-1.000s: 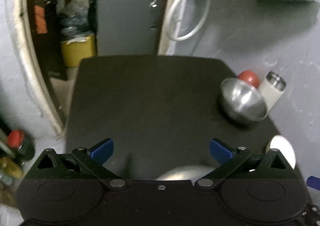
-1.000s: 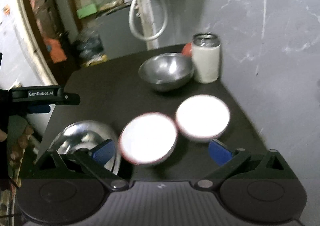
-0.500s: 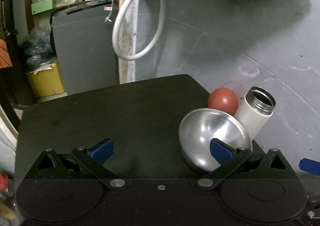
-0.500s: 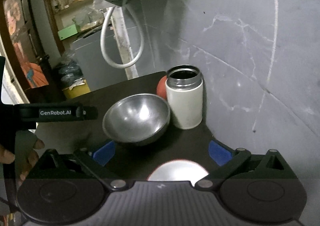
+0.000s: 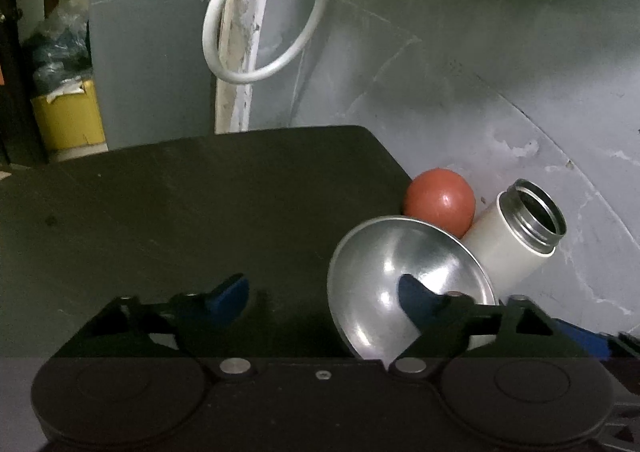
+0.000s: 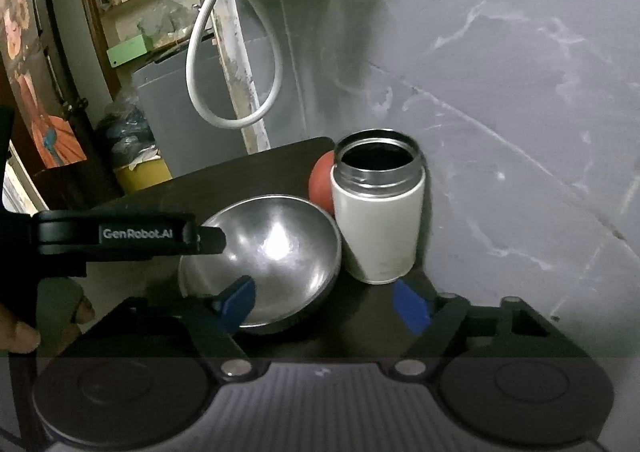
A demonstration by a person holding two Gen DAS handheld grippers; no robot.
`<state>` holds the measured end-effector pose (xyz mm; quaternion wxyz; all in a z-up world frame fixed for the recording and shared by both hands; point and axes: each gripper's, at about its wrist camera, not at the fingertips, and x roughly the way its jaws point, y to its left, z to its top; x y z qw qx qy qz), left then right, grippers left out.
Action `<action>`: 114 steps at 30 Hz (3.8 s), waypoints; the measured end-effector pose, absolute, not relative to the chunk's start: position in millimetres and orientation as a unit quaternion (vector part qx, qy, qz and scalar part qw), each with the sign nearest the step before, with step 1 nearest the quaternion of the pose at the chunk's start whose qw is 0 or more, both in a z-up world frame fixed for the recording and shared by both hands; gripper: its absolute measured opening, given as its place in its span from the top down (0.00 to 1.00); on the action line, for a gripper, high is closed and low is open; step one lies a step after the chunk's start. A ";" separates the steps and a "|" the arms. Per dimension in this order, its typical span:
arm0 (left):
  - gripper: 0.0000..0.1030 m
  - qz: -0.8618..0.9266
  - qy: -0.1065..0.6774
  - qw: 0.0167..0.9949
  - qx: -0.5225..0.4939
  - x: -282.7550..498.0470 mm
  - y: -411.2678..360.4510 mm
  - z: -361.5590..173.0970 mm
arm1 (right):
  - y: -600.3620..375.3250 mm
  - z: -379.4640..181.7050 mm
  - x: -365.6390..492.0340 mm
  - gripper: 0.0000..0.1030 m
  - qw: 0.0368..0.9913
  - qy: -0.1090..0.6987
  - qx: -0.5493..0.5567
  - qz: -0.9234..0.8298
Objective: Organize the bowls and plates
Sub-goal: 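Move both tools to the steel mixing bowl rim beside the thermos, then grasp the steel mixing bowl rim with the right tool while the left tool grasps it too, then carry the steel mixing bowl with both tools and lower it beside the plate stack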
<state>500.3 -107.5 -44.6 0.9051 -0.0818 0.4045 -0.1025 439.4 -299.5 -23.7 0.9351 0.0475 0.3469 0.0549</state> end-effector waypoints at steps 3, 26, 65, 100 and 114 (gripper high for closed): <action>0.41 -0.110 0.410 0.902 -0.082 501.8 -110.2 -46.9 | -296.9 -25.4 442.7 0.32 0.933 0.352 0.050 0.060; 0.87 -0.109 0.413 0.901 -0.077 488.6 -114.0 -52.0 | -300.2 -32.7 452.3 0.76 0.920 0.378 0.066 0.079; 0.87 -0.184 0.397 0.899 -0.027 272.7 -155.9 -0.3 | -356.9 11.8 230.9 0.76 0.919 0.373 0.074 0.105; 0.87 -0.174 0.480 0.860 0.011 223.9 -161.5 -34.9 | -364.3 -21.7 183.5 0.76 0.876 0.449 0.055 0.166; 0.86 -0.164 0.491 0.855 0.025 220.1 -160.6 -41.1 | -366.0 -26.1 179.0 0.74 0.874 0.444 0.067 0.184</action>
